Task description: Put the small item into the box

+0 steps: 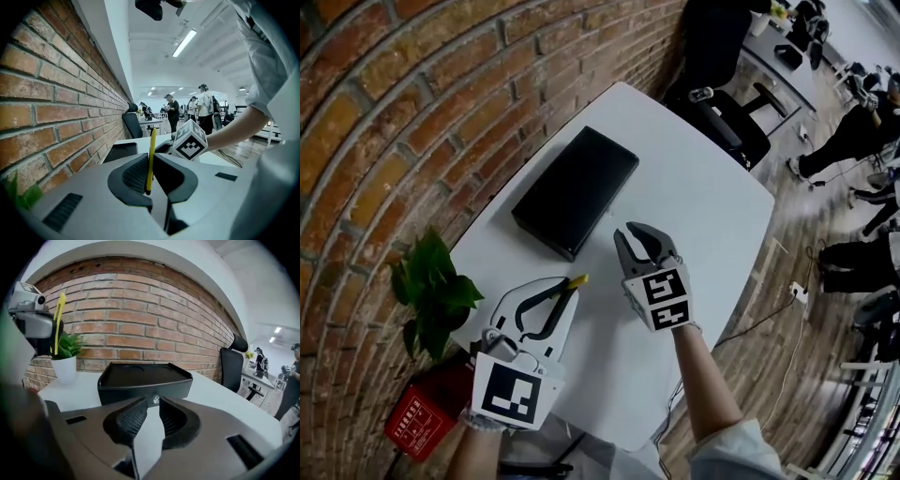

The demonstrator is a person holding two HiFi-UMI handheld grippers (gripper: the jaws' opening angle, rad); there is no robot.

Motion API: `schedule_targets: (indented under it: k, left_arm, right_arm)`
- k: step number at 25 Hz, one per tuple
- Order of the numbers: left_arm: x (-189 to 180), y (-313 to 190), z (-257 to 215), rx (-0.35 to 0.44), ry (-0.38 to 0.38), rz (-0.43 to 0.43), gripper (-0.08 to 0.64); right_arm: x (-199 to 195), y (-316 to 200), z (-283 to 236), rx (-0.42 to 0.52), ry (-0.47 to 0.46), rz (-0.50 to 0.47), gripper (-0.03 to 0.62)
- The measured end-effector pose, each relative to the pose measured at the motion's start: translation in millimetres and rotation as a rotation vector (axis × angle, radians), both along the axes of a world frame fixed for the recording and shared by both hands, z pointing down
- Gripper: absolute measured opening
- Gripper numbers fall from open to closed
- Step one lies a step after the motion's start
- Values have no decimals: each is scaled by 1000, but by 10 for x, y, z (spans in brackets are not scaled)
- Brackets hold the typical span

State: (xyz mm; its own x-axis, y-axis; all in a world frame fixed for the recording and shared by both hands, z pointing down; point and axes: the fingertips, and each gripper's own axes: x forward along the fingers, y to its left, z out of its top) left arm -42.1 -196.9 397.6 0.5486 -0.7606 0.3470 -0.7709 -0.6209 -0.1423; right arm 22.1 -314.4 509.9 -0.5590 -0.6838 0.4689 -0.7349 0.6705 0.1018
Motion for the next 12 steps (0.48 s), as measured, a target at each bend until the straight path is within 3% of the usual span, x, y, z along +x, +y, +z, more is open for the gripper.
schedule_targets:
  k: [4,12]
  left_arm:
    - [-33,-38,31,-4,1,-10,44]
    - [-96,-47,65,-12,3,-31,44]
  right_arm:
    - [-66,-121,167,-37,1,-17,103]
    - [-187,-313,364,-52,46,-69,106]
